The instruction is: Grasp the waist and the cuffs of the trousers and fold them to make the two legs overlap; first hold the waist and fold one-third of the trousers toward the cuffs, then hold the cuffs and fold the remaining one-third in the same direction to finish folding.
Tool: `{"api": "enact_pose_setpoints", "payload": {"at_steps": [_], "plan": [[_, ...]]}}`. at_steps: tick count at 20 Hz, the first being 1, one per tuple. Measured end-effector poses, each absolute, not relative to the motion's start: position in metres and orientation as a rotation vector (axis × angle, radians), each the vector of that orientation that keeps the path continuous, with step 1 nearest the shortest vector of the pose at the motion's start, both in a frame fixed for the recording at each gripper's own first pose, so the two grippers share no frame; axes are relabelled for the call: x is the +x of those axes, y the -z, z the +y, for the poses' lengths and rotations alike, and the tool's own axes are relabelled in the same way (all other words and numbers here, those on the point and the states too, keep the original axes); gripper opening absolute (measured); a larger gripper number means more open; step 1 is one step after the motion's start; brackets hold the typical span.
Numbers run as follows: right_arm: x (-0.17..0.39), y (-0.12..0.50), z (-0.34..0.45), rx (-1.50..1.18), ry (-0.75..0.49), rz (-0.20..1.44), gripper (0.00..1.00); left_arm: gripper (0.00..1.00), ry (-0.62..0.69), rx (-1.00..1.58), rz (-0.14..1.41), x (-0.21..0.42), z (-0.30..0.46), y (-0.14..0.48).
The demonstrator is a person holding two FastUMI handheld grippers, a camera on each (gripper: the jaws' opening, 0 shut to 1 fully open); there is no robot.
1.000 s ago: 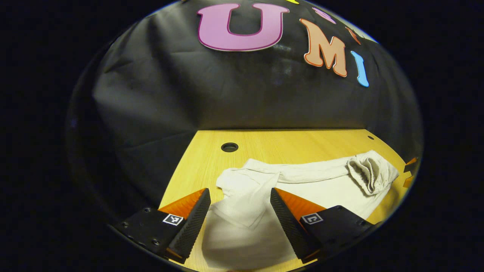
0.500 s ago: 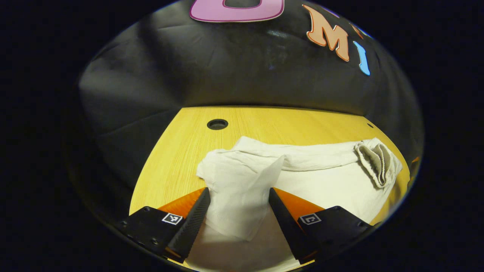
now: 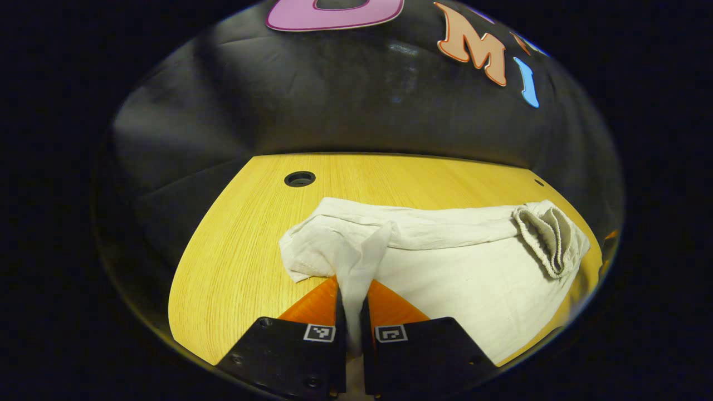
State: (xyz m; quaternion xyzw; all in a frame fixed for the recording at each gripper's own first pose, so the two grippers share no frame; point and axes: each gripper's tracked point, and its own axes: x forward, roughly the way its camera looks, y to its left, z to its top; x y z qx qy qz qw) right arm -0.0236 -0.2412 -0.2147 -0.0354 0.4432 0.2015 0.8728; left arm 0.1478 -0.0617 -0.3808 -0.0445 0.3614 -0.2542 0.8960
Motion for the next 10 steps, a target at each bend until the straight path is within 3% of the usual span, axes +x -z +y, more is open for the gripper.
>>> {"api": "enact_pose_setpoints", "payload": {"at_steps": [3, 10], "plan": [[-0.02, 0.211, -0.243, -0.064, -0.412, 0.916, 0.98, 0.0, 0.506, -0.092, 0.778, 0.145, -0.062, 0.382], [-0.008, 0.193, -0.255, -0.041, -0.44, 0.849, 0.98, 0.0, 0.494, -0.117, 0.766, 0.141, -0.076, 0.326]]}}
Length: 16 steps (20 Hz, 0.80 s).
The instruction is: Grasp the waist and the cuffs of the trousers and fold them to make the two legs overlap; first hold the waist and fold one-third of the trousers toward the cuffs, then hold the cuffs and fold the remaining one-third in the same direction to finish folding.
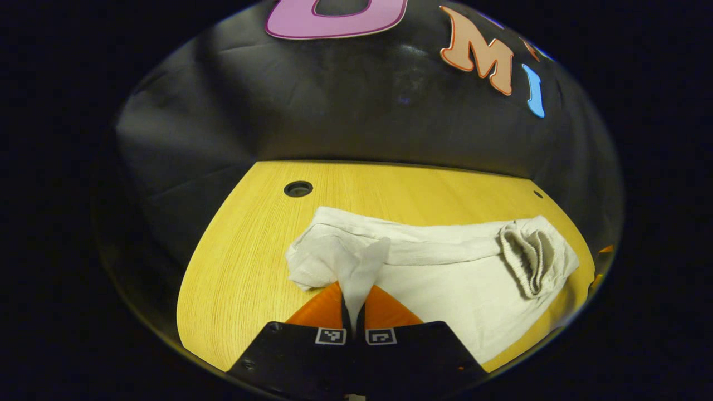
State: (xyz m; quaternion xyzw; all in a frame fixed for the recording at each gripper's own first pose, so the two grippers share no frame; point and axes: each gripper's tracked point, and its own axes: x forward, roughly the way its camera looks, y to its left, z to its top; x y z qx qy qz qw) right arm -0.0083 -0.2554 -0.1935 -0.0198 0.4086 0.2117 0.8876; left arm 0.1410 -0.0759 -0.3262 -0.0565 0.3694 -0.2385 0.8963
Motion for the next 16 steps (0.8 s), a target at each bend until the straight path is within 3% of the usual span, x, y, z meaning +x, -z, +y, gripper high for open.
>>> {"api": "enact_pose_setpoints", "payload": {"at_steps": [16], "plan": [[0.001, 0.177, -0.346, 0.03, -0.5, 0.767, 0.98, 0.0, 0.531, -0.153, 0.668, 0.113, -0.211, 0.179]]}}
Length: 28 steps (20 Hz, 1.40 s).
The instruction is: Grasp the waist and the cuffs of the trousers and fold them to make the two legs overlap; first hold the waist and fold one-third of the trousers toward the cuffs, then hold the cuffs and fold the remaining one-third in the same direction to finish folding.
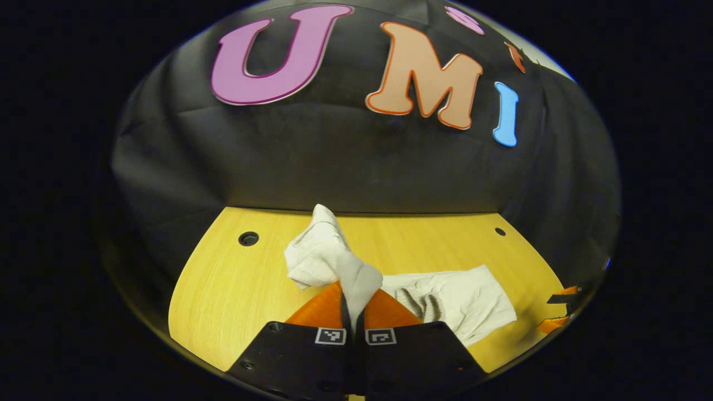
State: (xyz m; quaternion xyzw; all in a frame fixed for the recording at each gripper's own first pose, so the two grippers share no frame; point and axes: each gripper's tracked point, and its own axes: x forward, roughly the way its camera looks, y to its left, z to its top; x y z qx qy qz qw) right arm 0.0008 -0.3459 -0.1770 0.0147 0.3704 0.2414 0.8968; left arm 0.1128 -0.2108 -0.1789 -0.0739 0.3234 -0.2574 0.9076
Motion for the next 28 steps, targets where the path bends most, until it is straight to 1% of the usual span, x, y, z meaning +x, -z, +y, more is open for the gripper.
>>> {"api": "enact_pose_setpoints", "payload": {"at_steps": [4, 5, 7, 13, 18, 22, 26, 28], "plan": [[0.003, 0.177, -0.379, 0.053, -0.477, 0.767, 0.98, 0.0, 0.573, -0.153, 0.67, 0.1, -0.267, 0.161], [0.004, 0.176, -0.386, 0.055, -0.472, 0.766, 0.96, 0.0, 0.588, -0.15, 0.665, 0.097, -0.281, 0.156], [0.002, 0.176, -0.401, 0.052, -0.464, 0.766, 0.99, 0.0, 0.618, -0.147, 0.658, 0.091, -0.311, 0.149], [-0.005, 0.175, -0.437, 0.051, -0.441, 0.765, 0.98, 0.0, 0.691, -0.125, 0.66, 0.063, -0.385, 0.144], [-0.016, 0.179, -0.463, 0.047, -0.433, 0.775, 0.98, 0.0, 0.714, -0.094, 0.695, 0.035, -0.43, 0.164], [-0.021, 0.179, -0.482, 0.037, -0.427, 0.776, 0.99, 0.0, 0.744, -0.037, 0.739, 0.005, -0.463, 0.195], [-0.028, 0.183, -0.502, 0.045, -0.407, 0.781, 0.99, 0.0, 0.739, 0.038, 0.793, -0.014, -0.476, 0.24], [-0.03, 0.184, -0.508, 0.05, -0.404, 0.783, 0.98, 0.01, 0.738, 0.035, 0.8, -0.02, -0.48, 0.248]]}}
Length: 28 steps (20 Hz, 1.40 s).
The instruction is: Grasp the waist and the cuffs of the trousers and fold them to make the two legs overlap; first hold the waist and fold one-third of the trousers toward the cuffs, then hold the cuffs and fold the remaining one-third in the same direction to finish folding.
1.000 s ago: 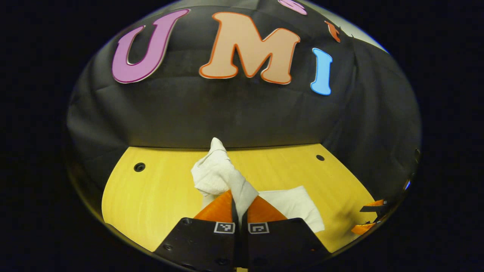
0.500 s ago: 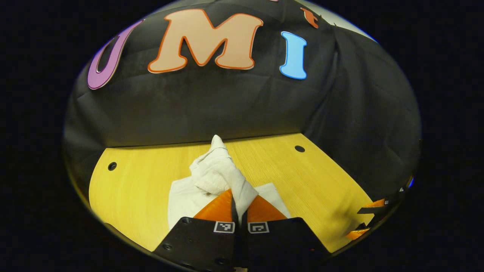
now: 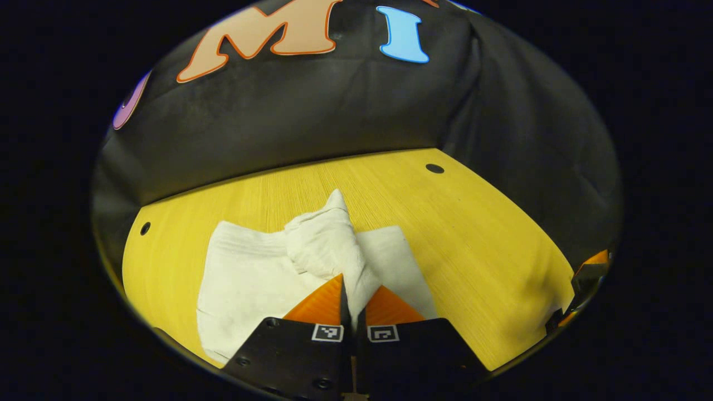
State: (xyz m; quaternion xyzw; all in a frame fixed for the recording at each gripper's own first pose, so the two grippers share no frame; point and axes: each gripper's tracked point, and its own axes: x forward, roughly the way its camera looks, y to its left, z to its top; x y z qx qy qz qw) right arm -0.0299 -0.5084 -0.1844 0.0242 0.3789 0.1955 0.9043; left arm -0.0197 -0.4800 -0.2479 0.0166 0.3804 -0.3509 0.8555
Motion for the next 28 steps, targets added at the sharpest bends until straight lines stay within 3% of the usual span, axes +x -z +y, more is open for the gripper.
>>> {"api": "enact_pose_setpoints", "payload": {"at_steps": [2, 4, 7, 9, 19, 28], "plan": [[-0.029, 0.184, -0.511, 0.048, -0.406, 0.778, 0.98, 0.11, 0.735, 0.023, 0.79, -0.03, -0.487, 0.249], [-0.024, 0.179, -0.509, 0.049, -0.407, 0.76, 0.98, 0.3, 0.747, -0.008, 0.754, -0.035, -0.494, 0.238], [-0.009, 0.167, -0.498, 0.059, -0.41, 0.72, 0.98, 0.99, 0.762, -0.053, 0.669, -0.035, -0.483, 0.206], [0.004, 0.155, -0.485, 0.068, -0.409, 0.686, 0.99, 0.94, 0.734, -0.04, 0.604, -0.029, -0.47, 0.19], [0.087, 0.055, -0.416, 0.099, -0.273, 0.376, 0.96, 0.94, 0.512, -0.054, 0.321, 0.013, -0.363, 0.106], [0.1, -0.005, -0.388, 0.139, -0.22, 0.254, 0.98, 0.95, 0.335, -0.065, 0.19, 0.027, -0.247, 0.042]]}}
